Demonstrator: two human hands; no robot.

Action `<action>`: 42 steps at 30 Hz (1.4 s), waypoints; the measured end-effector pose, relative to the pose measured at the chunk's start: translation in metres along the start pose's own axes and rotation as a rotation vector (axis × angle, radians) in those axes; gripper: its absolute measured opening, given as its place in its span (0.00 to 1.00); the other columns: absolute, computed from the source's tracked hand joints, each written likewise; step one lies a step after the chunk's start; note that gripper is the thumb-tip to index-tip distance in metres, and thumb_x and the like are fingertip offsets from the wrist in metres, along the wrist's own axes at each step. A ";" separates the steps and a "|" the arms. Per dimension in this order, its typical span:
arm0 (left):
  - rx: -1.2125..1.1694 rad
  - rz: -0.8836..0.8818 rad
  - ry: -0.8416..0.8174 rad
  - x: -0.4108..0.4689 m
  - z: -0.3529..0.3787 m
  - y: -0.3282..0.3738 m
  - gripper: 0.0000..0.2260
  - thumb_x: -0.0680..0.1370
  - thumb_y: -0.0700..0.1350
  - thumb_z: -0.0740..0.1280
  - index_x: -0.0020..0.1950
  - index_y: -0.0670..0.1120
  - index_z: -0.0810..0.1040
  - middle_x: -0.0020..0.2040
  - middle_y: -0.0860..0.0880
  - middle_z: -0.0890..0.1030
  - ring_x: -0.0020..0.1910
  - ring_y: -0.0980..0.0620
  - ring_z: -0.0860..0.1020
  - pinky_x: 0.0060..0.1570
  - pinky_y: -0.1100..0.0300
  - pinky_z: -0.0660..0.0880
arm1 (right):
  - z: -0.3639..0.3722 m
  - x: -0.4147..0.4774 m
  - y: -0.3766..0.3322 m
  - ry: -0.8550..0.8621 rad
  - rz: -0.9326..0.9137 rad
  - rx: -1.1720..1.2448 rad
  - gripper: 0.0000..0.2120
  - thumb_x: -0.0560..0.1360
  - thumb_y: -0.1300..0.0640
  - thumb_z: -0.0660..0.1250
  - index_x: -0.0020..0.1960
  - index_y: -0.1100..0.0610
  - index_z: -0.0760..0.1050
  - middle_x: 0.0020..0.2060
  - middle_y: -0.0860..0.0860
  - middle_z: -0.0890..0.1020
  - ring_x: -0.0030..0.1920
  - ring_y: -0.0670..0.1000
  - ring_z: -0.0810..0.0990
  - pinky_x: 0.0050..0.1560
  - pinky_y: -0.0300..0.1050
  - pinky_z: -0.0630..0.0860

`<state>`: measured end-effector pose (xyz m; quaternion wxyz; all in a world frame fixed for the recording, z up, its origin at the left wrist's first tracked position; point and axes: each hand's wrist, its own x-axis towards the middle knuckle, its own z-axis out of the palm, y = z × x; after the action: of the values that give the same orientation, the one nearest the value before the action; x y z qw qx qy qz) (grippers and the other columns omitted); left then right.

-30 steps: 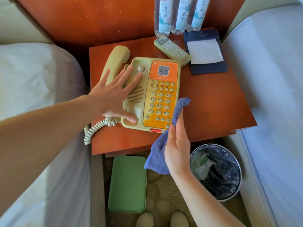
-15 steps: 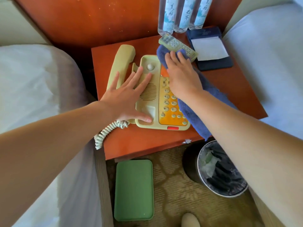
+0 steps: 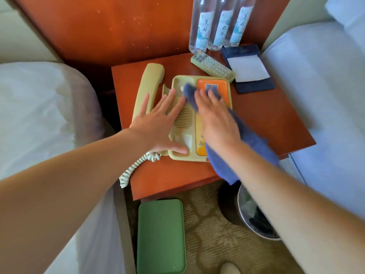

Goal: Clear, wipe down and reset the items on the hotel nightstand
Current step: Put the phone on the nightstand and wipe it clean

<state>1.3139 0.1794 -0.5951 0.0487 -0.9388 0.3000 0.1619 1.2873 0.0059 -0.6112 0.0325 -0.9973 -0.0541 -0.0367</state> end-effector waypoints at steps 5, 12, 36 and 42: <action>-0.016 0.029 -0.025 -0.001 -0.004 -0.006 0.58 0.63 0.78 0.63 0.76 0.56 0.27 0.77 0.51 0.28 0.78 0.52 0.36 0.67 0.43 0.27 | 0.008 0.040 0.016 -0.021 0.056 -0.007 0.24 0.77 0.67 0.57 0.72 0.60 0.61 0.70 0.55 0.66 0.71 0.55 0.62 0.65 0.56 0.62; -0.028 0.056 -0.155 0.009 -0.015 -0.025 0.53 0.67 0.73 0.65 0.75 0.62 0.28 0.76 0.56 0.28 0.79 0.51 0.50 0.72 0.38 0.32 | 0.017 -0.065 -0.014 0.161 -0.003 0.229 0.26 0.73 0.70 0.60 0.71 0.63 0.68 0.69 0.58 0.72 0.71 0.57 0.67 0.70 0.50 0.59; 0.064 0.072 -0.101 0.004 -0.020 -0.022 0.31 0.82 0.61 0.49 0.77 0.59 0.31 0.79 0.53 0.33 0.77 0.51 0.60 0.75 0.39 0.38 | 0.026 -0.107 -0.022 0.262 -0.263 0.498 0.16 0.77 0.60 0.62 0.62 0.55 0.80 0.61 0.45 0.81 0.68 0.46 0.73 0.72 0.50 0.65; 0.027 0.075 -0.081 0.009 -0.011 -0.026 0.33 0.80 0.64 0.50 0.76 0.62 0.31 0.78 0.54 0.32 0.78 0.50 0.56 0.75 0.41 0.37 | 0.034 -0.102 -0.047 0.303 -0.318 0.554 0.15 0.76 0.52 0.63 0.58 0.54 0.83 0.62 0.47 0.80 0.69 0.45 0.72 0.73 0.51 0.62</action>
<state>1.3384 0.1936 -0.5880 0.0673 -0.9188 0.3351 0.1975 1.1837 0.0444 -0.6503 0.3031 -0.9131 -0.2110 -0.1726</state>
